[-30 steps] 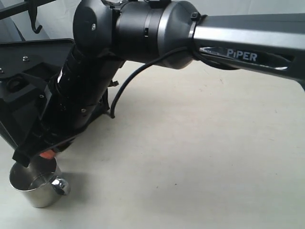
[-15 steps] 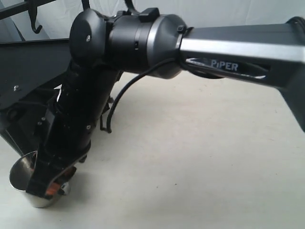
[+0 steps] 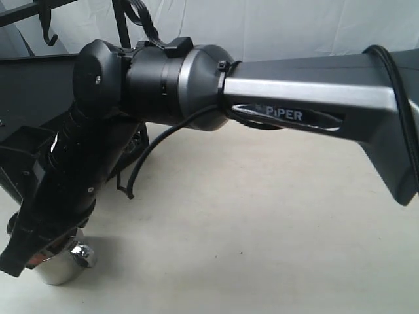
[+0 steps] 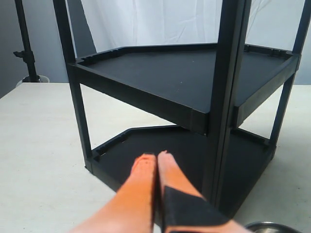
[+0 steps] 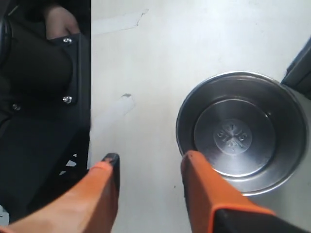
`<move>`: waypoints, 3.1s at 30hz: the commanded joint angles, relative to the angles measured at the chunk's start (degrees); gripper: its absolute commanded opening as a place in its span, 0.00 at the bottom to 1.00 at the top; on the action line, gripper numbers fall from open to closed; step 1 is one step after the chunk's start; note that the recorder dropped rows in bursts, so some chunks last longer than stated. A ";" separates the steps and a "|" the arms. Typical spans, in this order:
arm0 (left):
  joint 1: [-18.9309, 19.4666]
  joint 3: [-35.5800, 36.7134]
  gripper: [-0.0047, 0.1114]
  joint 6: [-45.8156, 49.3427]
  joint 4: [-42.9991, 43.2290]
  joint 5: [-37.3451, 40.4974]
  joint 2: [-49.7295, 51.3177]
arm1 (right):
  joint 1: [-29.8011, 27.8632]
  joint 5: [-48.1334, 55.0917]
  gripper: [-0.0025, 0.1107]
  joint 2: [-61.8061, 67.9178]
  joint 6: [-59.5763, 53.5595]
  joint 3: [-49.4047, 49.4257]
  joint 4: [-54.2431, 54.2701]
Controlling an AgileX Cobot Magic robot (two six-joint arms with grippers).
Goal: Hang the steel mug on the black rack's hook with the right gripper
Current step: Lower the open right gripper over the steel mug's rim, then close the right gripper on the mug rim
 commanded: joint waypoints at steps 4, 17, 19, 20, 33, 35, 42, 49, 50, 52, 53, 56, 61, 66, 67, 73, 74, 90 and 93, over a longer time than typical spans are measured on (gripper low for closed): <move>-0.07 -0.02 0.05 -0.10 0.00 0.06 -0.30 | -0.13 -7.88 0.39 -0.11 8.30 -0.26 -0.21; -0.07 -0.02 0.05 -0.10 0.00 0.06 -0.30 | -0.13 -7.39 0.24 1.84 7.65 -0.26 -0.13; -0.07 -0.02 0.05 -0.10 0.00 0.06 -0.30 | -0.13 -8.45 0.12 1.84 7.65 -0.26 -0.12; -0.07 -0.02 0.05 -0.10 0.00 0.06 -0.30 | -0.13 -8.88 0.07 1.84 7.65 -0.26 -0.12; -0.07 -0.02 0.05 -0.10 0.00 0.06 -0.30 | -0.04 -8.10 0.01 3.64 5.73 -0.26 -3.99; -0.07 -0.02 0.05 -0.10 0.00 0.06 -0.30 | -0.04 -6.42 0.01 3.65 5.73 -0.26 -5.14; -0.07 -0.02 0.05 -0.10 0.00 0.06 -0.30 | -0.16 6.07 0.01 2.41 5.34 -0.26 -5.79; -0.07 -0.02 0.05 -0.10 0.00 0.06 -0.30 | -0.16 5.83 0.01 2.71 5.04 -0.26 -7.59; -0.07 -0.02 0.05 -0.10 0.00 0.06 -0.30 | -0.16 5.66 0.01 2.71 5.04 -0.26 -7.83; -0.07 -0.02 0.05 -0.10 0.00 0.06 -0.30 | -0.16 5.01 0.01 2.71 5.04 -0.26 -8.83; -0.07 -0.02 0.05 -0.10 0.00 0.06 -0.30 | -0.16 4.90 0.01 2.71 5.04 -0.26 -9.37; -0.07 -0.02 0.05 -0.10 0.00 0.06 -0.30 | -0.16 4.59 0.01 2.71 5.04 -0.26 -10.08; -0.07 -0.02 0.05 -0.10 0.00 0.06 -0.30 | -0.16 2.69 0.01 2.71 5.26 -0.26 -10.08; -0.07 -0.02 0.05 -0.10 0.00 0.06 -0.30 | -0.16 2.27 0.01 2.71 6.23 -0.26 -11.40; -0.07 -0.02 0.05 -0.10 0.00 0.06 -0.30 | -0.16 2.55 0.01 2.71 6.36 -0.26 -11.59; -0.07 -0.02 0.05 -0.10 0.00 0.06 -0.30 | -0.16 3.88 0.01 2.71 6.47 -0.26 -11.73; -0.07 -0.02 0.05 -0.10 0.00 0.06 -0.30 | -0.16 3.77 0.01 2.71 6.47 -0.26 -12.46; -0.07 -0.02 0.05 -0.10 0.00 0.06 -0.30 | -0.16 -3.43 0.01 2.71 14.53 -0.26 -23.13; -0.07 -0.02 0.05 -0.10 0.00 0.06 -0.30 | -0.16 -0.87 0.01 2.71 19.60 -0.35 -23.50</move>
